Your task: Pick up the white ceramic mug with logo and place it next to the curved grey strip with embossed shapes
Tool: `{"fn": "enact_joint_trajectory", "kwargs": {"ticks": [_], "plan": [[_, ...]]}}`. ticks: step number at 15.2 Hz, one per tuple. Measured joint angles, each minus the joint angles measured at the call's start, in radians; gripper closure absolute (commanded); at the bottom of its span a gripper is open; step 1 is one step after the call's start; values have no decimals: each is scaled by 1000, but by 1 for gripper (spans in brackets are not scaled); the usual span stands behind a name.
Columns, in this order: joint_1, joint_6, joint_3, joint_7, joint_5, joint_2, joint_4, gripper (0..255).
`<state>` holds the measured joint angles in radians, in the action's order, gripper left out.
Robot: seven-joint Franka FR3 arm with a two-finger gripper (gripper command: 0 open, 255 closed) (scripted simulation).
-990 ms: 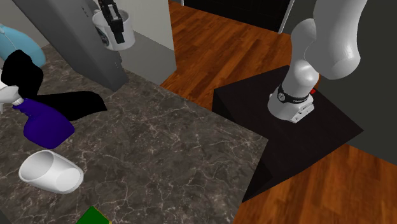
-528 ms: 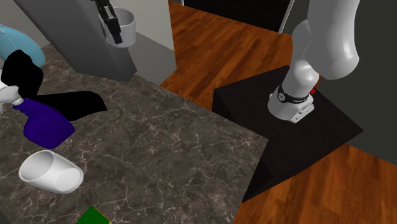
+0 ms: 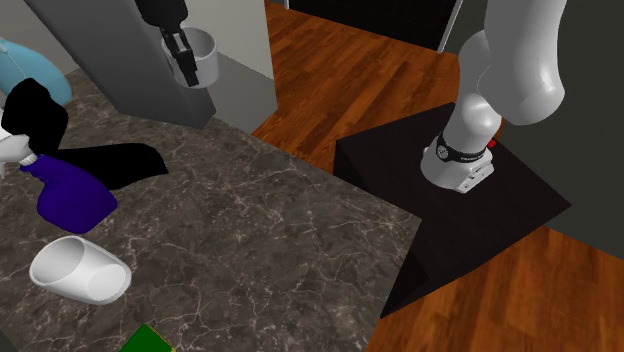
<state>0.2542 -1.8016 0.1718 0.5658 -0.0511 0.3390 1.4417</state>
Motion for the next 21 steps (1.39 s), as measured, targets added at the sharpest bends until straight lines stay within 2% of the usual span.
{"fn": "enact_joint_trajectory", "kwargs": {"ticks": [3, 5, 8, 10, 12, 21], "plan": [[-3, -66, -1, -1, 1, -22, 53, 255], [-2, -67, -2, -5, -1, -10, 38, 255], [-2, -119, -5, -1, -1, -24, 73, 255], [-4, -170, -7, -1, 1, -46, 130, 255], [2, -184, -9, 5, -3, -20, 116, 255], [1, -316, -19, 0, -8, 58, 210, 255]]}}
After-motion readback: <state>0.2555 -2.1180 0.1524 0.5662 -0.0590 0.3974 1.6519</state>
